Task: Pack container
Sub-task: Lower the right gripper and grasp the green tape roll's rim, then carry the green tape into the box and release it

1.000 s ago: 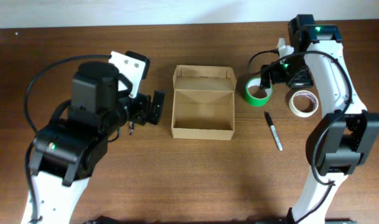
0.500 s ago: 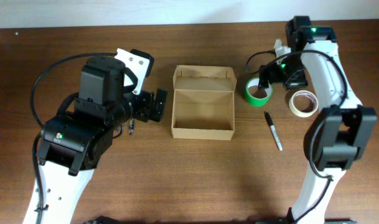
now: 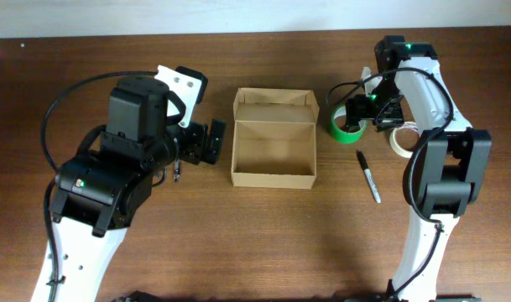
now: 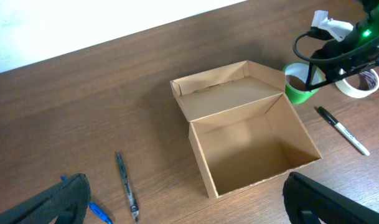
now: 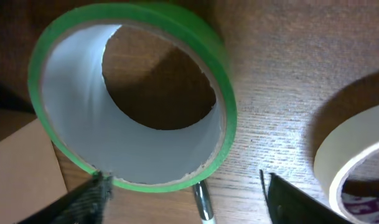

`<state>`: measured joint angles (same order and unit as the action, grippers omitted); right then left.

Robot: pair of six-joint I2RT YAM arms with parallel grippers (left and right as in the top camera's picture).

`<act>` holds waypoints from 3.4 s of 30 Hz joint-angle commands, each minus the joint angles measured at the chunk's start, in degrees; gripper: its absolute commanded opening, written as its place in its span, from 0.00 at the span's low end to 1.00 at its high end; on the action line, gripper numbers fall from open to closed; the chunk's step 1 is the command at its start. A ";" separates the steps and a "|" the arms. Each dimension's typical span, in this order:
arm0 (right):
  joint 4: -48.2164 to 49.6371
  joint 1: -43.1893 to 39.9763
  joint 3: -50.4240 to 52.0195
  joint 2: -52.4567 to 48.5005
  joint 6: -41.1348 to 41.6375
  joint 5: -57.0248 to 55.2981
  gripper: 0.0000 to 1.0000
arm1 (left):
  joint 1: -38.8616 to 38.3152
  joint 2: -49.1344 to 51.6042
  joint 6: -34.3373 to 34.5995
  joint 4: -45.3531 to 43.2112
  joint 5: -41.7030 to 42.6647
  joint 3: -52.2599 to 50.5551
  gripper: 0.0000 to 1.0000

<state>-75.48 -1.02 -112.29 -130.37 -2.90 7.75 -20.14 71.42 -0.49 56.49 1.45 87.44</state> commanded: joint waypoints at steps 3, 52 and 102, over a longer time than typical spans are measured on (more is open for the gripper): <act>0.63 0.31 -0.11 -0.63 0.09 0.68 0.72 | -0.22 -0.13 -1.33 0.15 -0.20 0.90 0.99; -2.73 0.31 -8.76 17.99 1.88 0.63 0.04 | -0.22 -0.31 -2.23 -0.81 -0.35 0.96 0.99; -1.11 32.09 3.43 10.71 2.27 -10.80 0.04 | 4.59 -9.90 -3.02 24.55 -19.23 39.80 0.99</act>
<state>-77.67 32.32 -111.55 -119.33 -0.38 -2.31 -15.86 61.23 -2.63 80.86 -16.99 127.31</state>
